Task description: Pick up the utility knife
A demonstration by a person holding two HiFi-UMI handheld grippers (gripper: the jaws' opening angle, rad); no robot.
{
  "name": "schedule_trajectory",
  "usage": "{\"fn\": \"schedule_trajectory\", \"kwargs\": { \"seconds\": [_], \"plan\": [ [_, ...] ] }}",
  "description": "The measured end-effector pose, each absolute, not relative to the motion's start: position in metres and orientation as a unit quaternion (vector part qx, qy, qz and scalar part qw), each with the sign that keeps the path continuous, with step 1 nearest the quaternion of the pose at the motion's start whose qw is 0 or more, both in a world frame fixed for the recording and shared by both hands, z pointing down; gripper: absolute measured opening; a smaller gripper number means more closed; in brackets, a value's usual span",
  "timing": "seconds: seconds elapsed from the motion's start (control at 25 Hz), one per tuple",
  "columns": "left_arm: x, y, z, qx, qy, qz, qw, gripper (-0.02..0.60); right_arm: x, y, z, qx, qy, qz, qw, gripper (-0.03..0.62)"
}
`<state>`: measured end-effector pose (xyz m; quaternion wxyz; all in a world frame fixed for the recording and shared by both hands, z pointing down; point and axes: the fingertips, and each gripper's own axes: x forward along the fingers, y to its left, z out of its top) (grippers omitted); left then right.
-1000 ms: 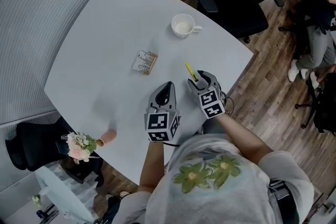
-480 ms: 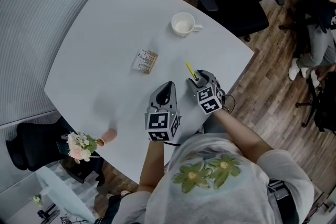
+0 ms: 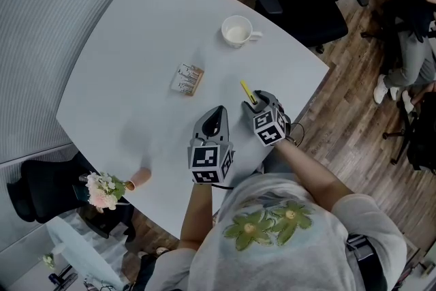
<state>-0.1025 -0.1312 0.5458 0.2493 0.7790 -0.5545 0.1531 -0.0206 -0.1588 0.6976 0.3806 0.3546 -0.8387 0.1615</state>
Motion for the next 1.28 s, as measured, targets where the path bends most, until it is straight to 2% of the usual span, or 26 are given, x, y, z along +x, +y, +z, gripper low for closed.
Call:
{"fn": "schedule_trajectory", "kwargs": {
  "seconds": [1.12, 1.28],
  "plan": [
    [-0.1020, -0.1316, 0.5451, 0.782, -0.552, 0.146, 0.249, 0.000, -0.0207, -0.1561, 0.7003, 0.360, -0.835, 0.137, 0.392, 0.132],
    [-0.1021, -0.1299, 0.5447, 0.782, -0.553, 0.146, 0.249, 0.000, -0.0178, -0.1581, 0.7005, 0.365, -0.833, 0.140, 0.391, 0.075]
  ]
}}
